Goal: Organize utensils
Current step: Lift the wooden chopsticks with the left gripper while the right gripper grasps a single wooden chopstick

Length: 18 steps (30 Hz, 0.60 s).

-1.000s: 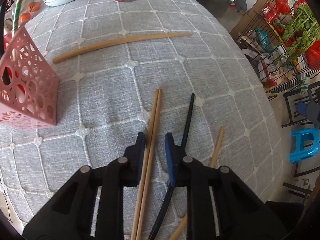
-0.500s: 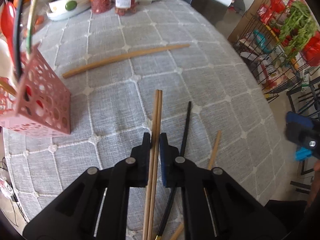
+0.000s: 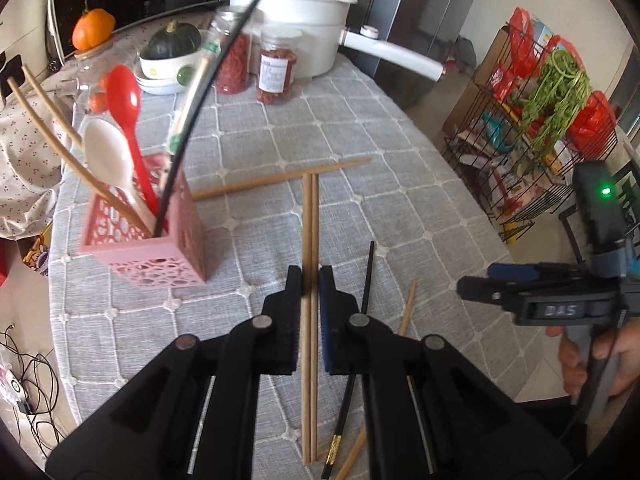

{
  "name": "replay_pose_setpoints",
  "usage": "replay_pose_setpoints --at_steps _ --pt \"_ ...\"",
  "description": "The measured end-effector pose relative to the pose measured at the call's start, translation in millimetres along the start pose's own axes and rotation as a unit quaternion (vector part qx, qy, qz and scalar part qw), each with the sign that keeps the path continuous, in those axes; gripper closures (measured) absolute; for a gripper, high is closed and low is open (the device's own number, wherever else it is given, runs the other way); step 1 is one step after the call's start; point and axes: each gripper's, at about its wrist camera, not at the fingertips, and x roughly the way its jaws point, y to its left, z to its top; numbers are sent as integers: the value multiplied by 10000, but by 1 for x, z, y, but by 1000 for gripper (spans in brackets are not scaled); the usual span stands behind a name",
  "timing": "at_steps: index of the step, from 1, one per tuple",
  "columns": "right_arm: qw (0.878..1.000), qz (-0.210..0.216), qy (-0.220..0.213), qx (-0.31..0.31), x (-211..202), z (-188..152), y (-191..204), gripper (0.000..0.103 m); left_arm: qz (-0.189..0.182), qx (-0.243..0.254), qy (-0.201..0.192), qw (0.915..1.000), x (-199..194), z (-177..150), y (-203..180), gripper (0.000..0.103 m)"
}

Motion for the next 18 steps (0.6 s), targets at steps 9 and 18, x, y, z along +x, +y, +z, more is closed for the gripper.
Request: replay_pose_setpoints --at_steps 9,18 --pt "9970 246 721 102 47 -6 21 41 -72 -82 -195 9998 -22 -4 16 94" --pt "9961 -346 768 -262 66 -16 48 62 -83 -211 -324 9992 -36 -7 30 94"
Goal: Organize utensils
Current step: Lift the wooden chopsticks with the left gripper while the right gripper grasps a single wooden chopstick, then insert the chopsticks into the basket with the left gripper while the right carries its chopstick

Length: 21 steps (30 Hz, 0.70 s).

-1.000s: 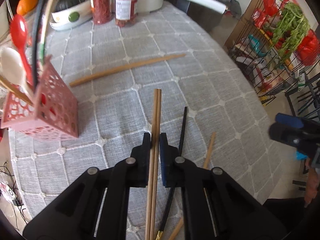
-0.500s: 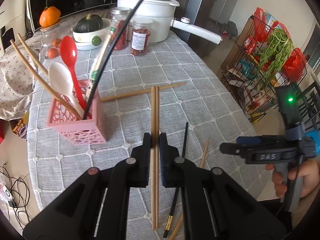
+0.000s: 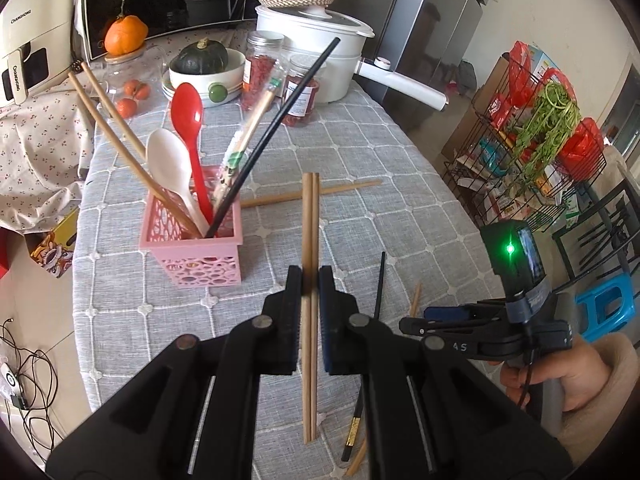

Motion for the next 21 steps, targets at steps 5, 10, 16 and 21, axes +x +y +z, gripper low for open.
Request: replay_pose_setpoints --at_steps 5,10,16,21 --pt "9987 -396 -247 -187 1 -6 14 84 -4 -58 -44 10000 -4 -1 5 94" --pt "9983 -387 -398 -166 2 -7 14 96 6 -88 -74 9999 -7 -2 10 94" --pt "9981 155 -600 64 -11 -4 0 98 -16 -158 -186 9997 -15 -1 14 94" --pt "9933 402 -1086 -56 -46 -2 4 98 -46 -224 -337 9992 -24 1 19 94"
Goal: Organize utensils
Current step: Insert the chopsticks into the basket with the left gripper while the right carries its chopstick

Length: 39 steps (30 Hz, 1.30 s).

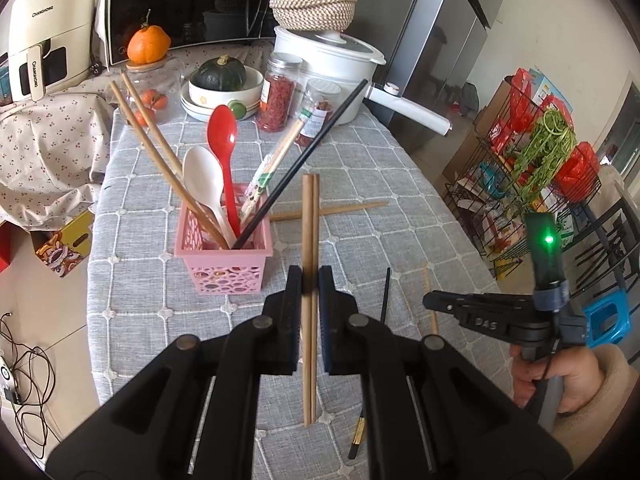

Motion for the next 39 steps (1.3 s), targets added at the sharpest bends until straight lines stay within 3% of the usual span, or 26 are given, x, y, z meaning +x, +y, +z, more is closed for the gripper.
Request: replay_pose_setpoints --at_steps 13,20,26,39 --pt "9876 453 -1452 -383 -93 8 30 98 -63 -97 -868 9962 -44 18 6 98" --pt "9767 616 -1996 -491 -127 10 41 98 -24 -208 -1654 9860 -76 29 11 98" --pt "9735 661 -2141 -453 -137 13 38 98 38 -329 -2202 9749 -100 34 22 98" --pt "9784 640 -1947 -256 -128 15 29 98 498 -618 -1910 9784 -87 34 45 98"
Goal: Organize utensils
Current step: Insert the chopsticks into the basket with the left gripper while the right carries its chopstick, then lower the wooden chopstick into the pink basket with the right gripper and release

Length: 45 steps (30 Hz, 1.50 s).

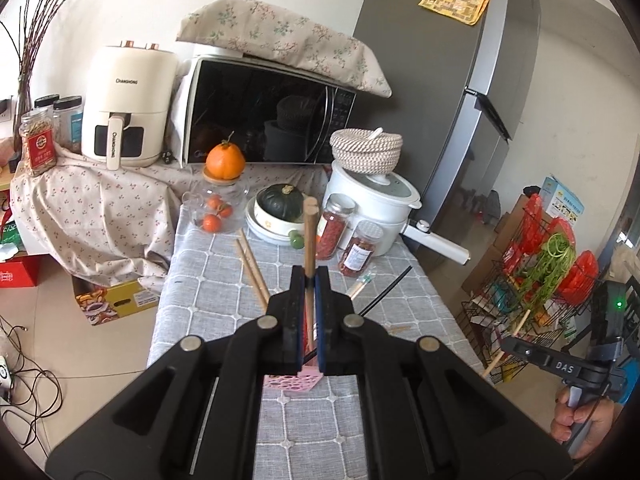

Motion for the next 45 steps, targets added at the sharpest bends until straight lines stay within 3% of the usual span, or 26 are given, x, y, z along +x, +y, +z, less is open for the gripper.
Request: replay_pose_setpoints --at_steps 9,22,30,32,34,36,40,45 --pt "10000 16 56 32 3 -1 0 97 9 18 121 9999 24 -7 -1 98" --pt "9999 102 116 54 7 -3 1 98 66 -289 823 9962 77 -14 6 98" --pt "9998 107 138 90 10 -3 -2 98 120 -264 856 9959 92 -19 7 97" --pt "9998 111 118 74 9 -3 -2 98 136 -258 909 9954 95 -20 6 86" --pt "9999 113 65 44 7 -3 -1 98 130 -243 919 9954 94 -21 5 58" --pt "9999 126 11 28 4 -2 0 98 168 -133 850 9962 87 -21 0 45" --pt "9997 193 -172 27 -2 2 4 98 271 76 826 9962 74 -23 -4 30" --pt "9984 374 -415 0 -5 13 18 98 504 275 742 9956 52 -27 4 21"
